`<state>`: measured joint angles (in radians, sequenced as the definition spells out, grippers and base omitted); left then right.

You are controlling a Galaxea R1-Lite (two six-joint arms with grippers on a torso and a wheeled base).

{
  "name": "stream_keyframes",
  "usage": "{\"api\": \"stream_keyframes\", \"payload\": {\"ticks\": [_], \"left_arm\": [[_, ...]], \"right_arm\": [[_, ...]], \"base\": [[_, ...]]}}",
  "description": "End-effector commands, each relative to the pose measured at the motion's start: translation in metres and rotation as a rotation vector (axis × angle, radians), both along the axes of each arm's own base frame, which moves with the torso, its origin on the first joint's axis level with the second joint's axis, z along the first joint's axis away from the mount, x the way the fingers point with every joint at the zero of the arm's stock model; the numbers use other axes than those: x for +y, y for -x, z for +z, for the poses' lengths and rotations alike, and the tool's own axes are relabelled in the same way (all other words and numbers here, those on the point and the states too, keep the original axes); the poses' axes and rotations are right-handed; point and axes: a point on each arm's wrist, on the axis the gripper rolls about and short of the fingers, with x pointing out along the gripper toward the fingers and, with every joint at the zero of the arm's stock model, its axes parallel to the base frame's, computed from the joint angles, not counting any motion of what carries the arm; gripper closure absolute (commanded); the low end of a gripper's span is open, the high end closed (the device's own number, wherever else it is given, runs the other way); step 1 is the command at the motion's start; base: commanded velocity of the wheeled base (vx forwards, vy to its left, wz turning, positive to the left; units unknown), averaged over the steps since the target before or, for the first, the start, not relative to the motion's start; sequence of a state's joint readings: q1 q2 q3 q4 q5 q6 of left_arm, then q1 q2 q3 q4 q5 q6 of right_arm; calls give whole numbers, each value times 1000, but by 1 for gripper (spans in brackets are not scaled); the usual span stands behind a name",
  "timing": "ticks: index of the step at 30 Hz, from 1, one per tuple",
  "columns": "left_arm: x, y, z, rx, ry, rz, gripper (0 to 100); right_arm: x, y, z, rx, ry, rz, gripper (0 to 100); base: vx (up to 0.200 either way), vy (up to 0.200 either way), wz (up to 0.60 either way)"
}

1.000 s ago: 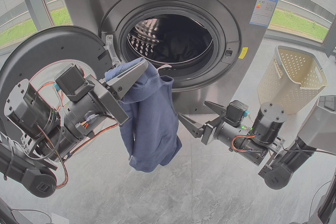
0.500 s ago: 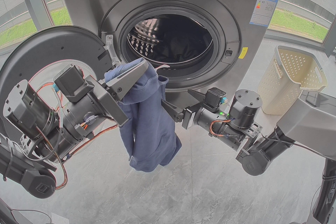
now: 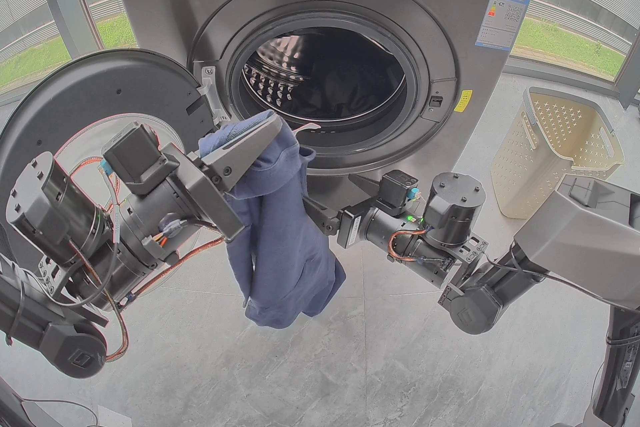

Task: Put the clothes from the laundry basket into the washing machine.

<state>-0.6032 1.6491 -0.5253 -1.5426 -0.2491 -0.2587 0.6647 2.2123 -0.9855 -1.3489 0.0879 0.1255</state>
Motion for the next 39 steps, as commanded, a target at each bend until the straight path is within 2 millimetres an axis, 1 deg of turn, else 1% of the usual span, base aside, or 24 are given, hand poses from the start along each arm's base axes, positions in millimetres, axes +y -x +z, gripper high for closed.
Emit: {"api": "stream_keyframes", "payload": {"ticks": [1,3,7,9,12,13,14,16,17,19,21,26,28,30,32,36,37,39], "left_arm": [[0,0,0,1,-1,-2,100],[-1,-1,-2,5,-3,-2,100],[-1,-1,-2,6,-4,-2,100],[-1,-1,-2,6,-3,-1,100],[-1,-1,-2,6,-4,-1,100],[-1,-1,-2,6,-4,-1,100],[-1,-1,-2,5,-3,-1,100],[-1,-1,-2,5,-3,-1,100],[0,-1,-2,6,-3,0,100],[1,-2,-2,8,-3,6,100],[0,-3,-3,9,-4,6,100],[0,-3,-3,10,-5,6,100],[0,-3,-3,11,-4,7,100],[1,-4,-3,11,-4,9,100],[1,-4,-3,11,-4,9,100],[0,-4,-3,13,-5,7,100],[0,-4,-3,13,-5,7,100],[0,-4,-3,13,-5,7,100]], "right_arm": [[-8,-8,4,-8,-8,-28,0],[-14,-14,8,-9,-9,-47,0],[-13,-17,10,-9,-9,-53,0],[-10,-16,6,-1,-4,-47,0],[0,-11,-1,8,7,-21,0],[0,-11,-1,8,7,-21,0],[8,-5,-3,9,8,4,0],[8,-5,-3,9,8,4,0],[17,5,-4,10,13,43,0],[21,14,-5,13,16,69,0],[23,18,-4,7,14,100,0],[22,17,-3,-38,-1,158,0],[19,16,-5,-54,10,174,0],[13,16,-11,-37,37,172,0],[9,15,-13,-33,40,164,0],[10,14,-10,-50,29,167,0],[12,12,-6,-68,16,169,0],[17,9,-9,-79,10,179,0]], "base": [[0,0,0],[0,0,0],[0,0,0],[0,0,0],[0,0,0],[0,0,0],[0,0,0],[0,0,0],[0,0,0],[0,0,0],[0,0,0],[0,0,0],[0,0,0],[0,0,0],[0,0,0],[0,0,0],[0,0,0],[0,0,0]]}}
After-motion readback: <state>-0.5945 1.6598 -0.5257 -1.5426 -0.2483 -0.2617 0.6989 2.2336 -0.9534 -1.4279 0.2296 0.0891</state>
